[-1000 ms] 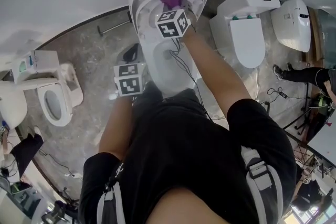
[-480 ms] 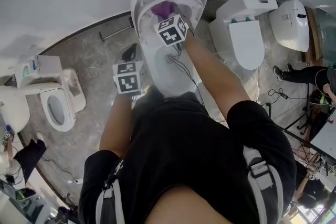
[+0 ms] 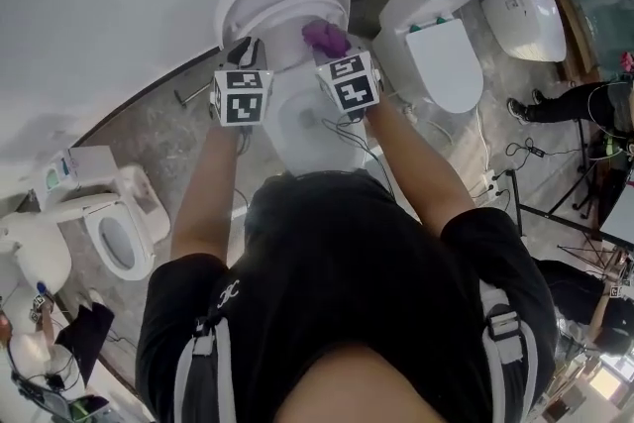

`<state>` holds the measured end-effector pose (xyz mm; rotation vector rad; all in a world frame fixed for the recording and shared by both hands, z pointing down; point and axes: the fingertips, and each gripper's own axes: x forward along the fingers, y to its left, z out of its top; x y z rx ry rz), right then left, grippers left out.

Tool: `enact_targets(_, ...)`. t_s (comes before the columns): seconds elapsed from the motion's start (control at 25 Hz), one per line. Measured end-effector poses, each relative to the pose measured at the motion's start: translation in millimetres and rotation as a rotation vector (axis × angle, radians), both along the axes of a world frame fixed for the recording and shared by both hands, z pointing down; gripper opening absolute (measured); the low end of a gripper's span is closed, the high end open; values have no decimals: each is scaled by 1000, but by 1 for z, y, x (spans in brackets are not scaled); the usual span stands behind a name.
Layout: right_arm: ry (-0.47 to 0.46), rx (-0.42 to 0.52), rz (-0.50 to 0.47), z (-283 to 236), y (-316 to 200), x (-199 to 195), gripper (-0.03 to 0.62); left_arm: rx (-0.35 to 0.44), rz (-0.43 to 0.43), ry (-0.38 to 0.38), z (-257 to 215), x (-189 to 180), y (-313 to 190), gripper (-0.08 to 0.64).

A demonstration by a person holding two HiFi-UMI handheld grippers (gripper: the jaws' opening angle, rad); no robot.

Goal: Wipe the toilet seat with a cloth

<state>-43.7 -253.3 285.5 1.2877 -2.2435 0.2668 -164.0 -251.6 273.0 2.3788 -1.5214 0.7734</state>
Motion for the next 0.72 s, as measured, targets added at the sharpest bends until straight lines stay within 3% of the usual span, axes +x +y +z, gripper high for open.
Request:
enact_targets(0.24, -30, 11, 156, -18, 12, 63, 49, 38, 275, -271, 17, 43, -46, 160)
enact_targets(0.44, -24, -28, 253, -8, 34, 88, 48, 92, 350, -446, 48, 38, -76, 175)
enact_targets(0.6, -22, -60, 315, 2, 54, 96, 49, 114, 343, -395, 46, 34, -81, 176)
enact_targets(0.72, -30, -73, 343, 5, 65, 93, 49, 88, 333, -272, 41, 33, -76, 171)
